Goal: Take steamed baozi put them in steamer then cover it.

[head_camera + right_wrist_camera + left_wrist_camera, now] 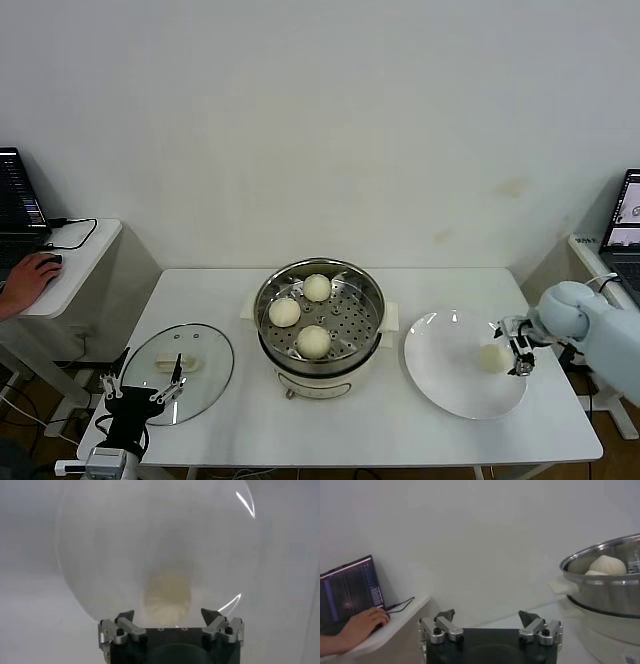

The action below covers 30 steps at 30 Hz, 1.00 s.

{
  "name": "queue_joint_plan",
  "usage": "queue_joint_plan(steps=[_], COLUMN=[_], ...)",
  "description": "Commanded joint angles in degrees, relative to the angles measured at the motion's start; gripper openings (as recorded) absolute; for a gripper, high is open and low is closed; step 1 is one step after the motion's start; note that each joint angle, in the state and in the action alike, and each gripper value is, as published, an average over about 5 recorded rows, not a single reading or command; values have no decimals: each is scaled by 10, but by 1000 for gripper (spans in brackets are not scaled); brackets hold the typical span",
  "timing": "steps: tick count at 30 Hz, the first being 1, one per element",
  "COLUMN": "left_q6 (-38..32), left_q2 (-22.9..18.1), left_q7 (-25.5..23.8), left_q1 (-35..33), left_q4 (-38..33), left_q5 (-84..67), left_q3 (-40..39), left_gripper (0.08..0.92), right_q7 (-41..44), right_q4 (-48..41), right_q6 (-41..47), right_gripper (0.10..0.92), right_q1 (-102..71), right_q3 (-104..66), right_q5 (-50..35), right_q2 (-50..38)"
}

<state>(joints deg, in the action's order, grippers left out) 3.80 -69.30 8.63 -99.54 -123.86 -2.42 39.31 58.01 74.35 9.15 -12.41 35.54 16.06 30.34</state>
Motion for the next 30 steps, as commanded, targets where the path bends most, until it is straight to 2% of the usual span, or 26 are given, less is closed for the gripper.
queue_joint_plan(steps=[1, 18, 27, 30], left_q6=[-1, -2, -2, -1], left_q2=[-2, -4, -3, -1], left_q7=[0, 1, 0, 0], left_q1=[-1, -3, -2, 0], left_q4=[1, -2, -8, -10], left_q5=[2, 1, 1, 1], left_q3=[0, 2, 4, 3], left_gripper=[823, 823, 823, 823], right_q7=[-9, 2, 11, 14], right_q4=[-25, -25, -1, 22], right_q6=[4, 9, 13, 20], right_gripper=[780, 582, 511, 510], right_q1=[-21, -19, 24, 74], right_q3=[-19, -18, 4, 41], right_q5=[11, 17, -6, -34], right_q2=[28, 27, 7, -11])
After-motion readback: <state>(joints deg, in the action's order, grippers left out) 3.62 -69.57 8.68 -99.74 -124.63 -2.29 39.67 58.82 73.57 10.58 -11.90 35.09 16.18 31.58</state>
